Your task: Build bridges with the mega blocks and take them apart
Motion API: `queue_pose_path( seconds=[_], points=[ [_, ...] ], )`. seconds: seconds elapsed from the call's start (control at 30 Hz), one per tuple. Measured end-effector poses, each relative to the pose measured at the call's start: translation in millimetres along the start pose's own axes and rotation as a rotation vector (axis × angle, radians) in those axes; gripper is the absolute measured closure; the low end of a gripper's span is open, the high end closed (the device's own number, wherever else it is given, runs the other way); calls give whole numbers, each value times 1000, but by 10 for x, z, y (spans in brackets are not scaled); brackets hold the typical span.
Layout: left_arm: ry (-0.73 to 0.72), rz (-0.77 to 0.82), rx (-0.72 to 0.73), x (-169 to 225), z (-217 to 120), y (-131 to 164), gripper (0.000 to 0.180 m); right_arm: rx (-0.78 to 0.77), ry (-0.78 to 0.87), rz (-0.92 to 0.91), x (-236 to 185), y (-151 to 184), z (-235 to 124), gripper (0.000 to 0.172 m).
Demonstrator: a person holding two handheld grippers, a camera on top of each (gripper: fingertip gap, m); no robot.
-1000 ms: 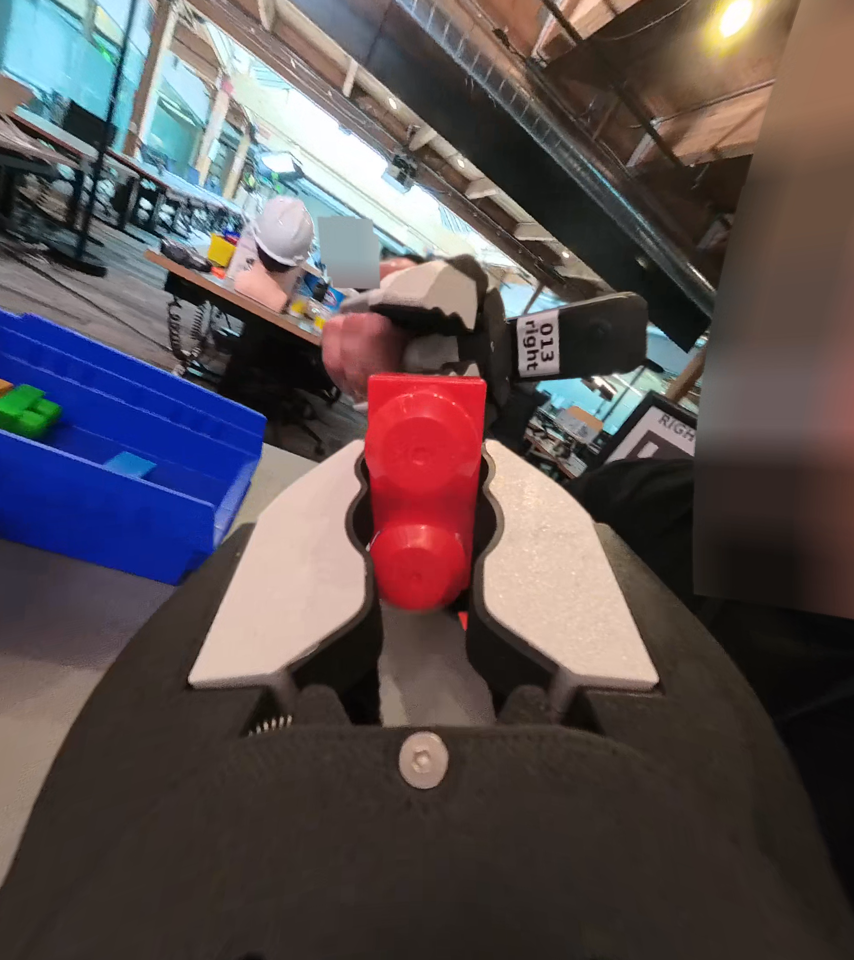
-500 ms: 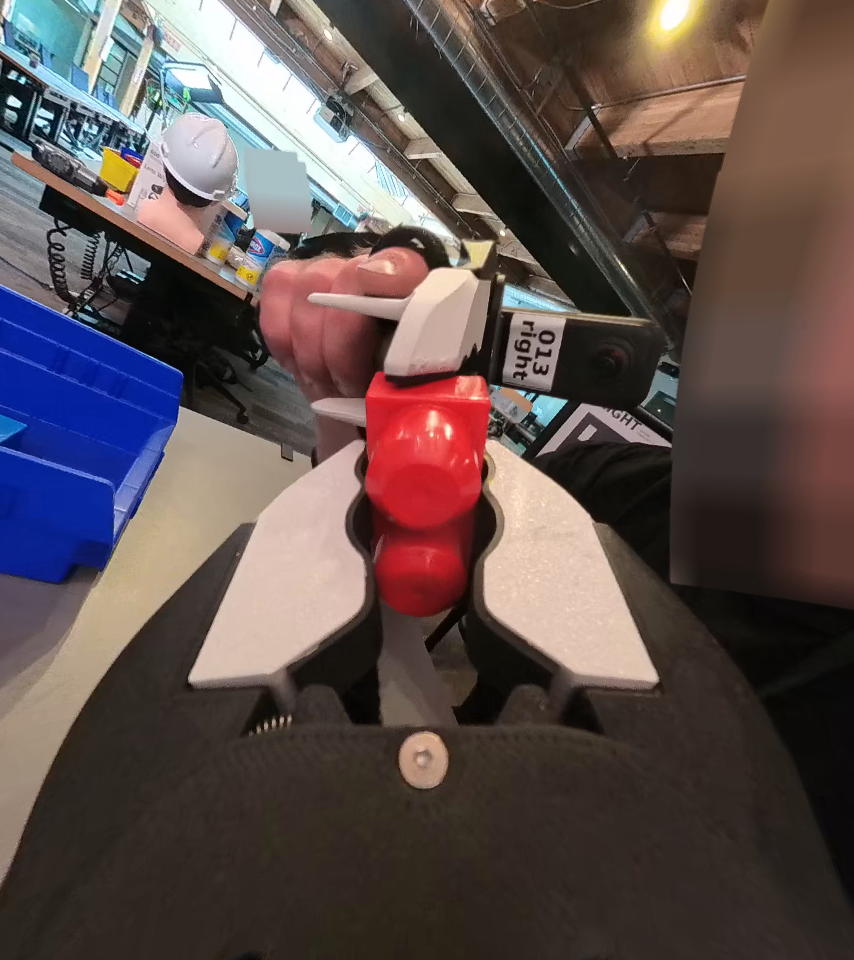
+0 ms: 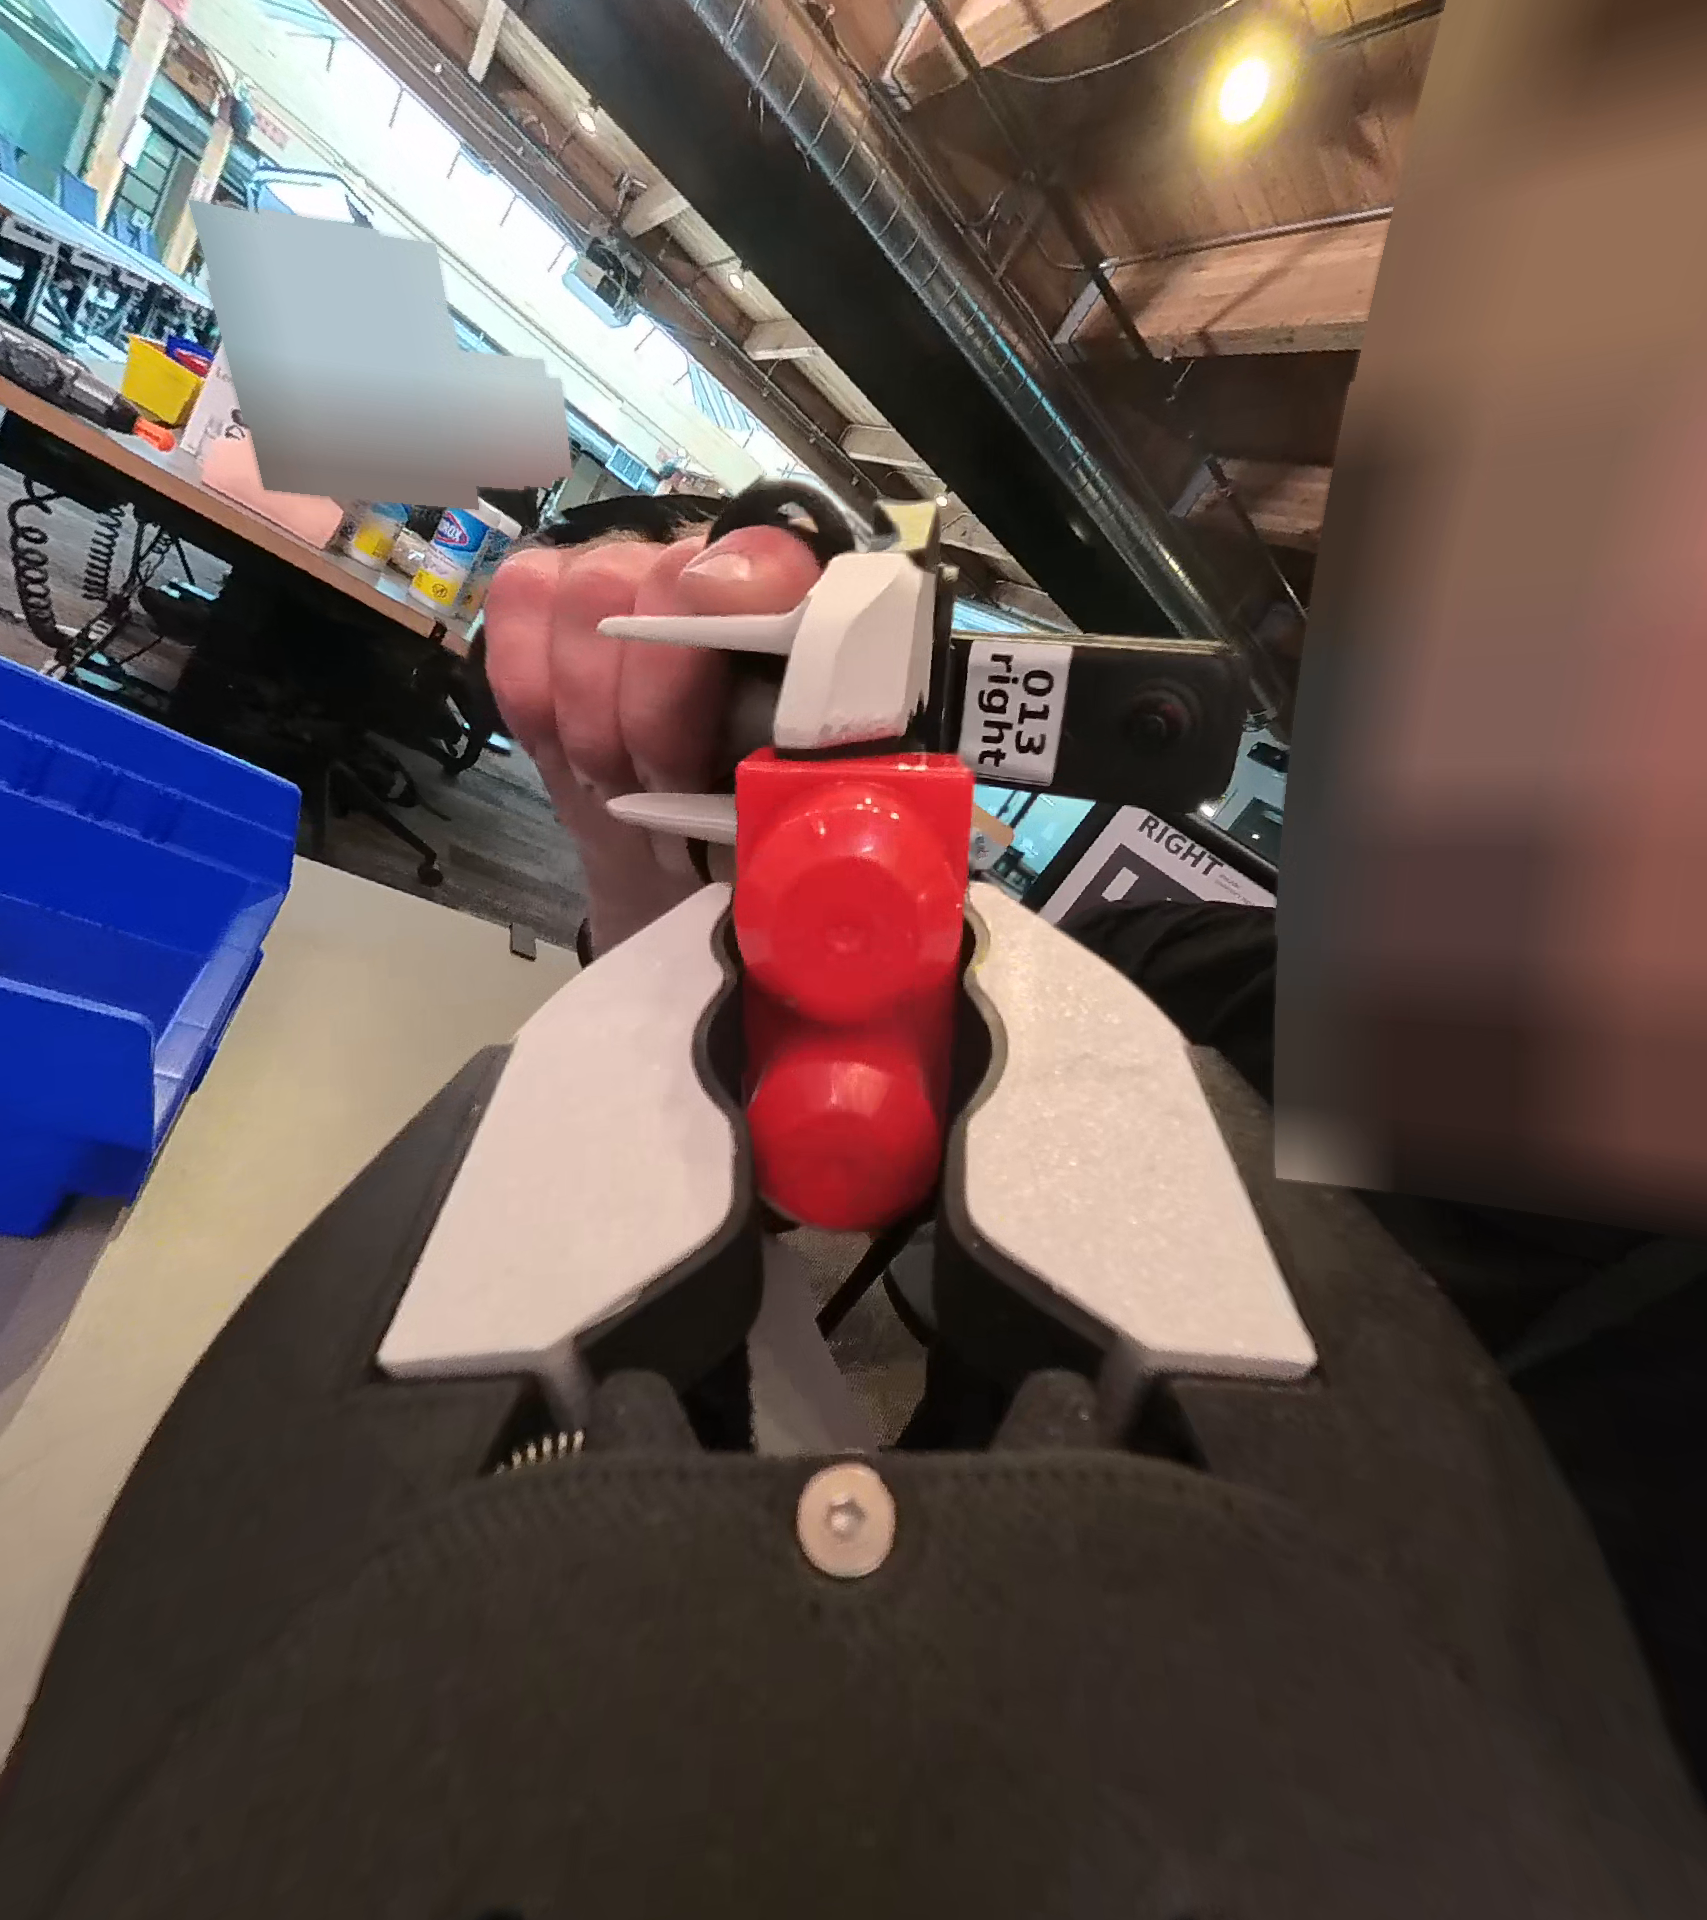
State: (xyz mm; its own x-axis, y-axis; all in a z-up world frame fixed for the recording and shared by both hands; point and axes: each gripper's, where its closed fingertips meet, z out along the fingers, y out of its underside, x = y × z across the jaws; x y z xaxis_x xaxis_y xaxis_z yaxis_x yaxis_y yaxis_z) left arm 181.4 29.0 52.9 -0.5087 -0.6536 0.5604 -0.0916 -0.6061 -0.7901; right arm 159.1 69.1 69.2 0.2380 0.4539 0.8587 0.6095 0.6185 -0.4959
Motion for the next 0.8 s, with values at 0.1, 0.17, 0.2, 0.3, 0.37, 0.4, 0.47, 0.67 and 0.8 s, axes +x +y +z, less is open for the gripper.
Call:
queue_pose_path(
  seconds=[0.1,0.17,0.2,0.3,0.37,0.4,0.47,0.67,0.8],
  points=[
    [12,9,24,1,-10,-31,144,-2,16,-4,30,-1,-16,169],
    [17,13,56,-3,-46,-81,142,-10,25,-7,58,13,-36,169],
    [15,15,78,-8,-70,-117,140,-14,36,-9,86,20,-54,169],
    [-6,49,109,-13,-114,-181,131,-27,63,-9,169,48,-114,169],
    [-28,73,121,-10,-147,-223,127,-47,81,-8,234,101,-154,169],
    [-44,86,128,-17,-174,-246,126,-58,97,-8,282,139,-182,169],
    [-77,113,130,-34,-245,-284,125,-93,130,-1,400,254,-263,169],
    [-141,136,181,-78,-537,-444,128,-296,232,52,807,936,-618,169],
    [-176,160,190,-52,-662,-513,131,-544,257,70,915,1692,-840,169]
  ],
)
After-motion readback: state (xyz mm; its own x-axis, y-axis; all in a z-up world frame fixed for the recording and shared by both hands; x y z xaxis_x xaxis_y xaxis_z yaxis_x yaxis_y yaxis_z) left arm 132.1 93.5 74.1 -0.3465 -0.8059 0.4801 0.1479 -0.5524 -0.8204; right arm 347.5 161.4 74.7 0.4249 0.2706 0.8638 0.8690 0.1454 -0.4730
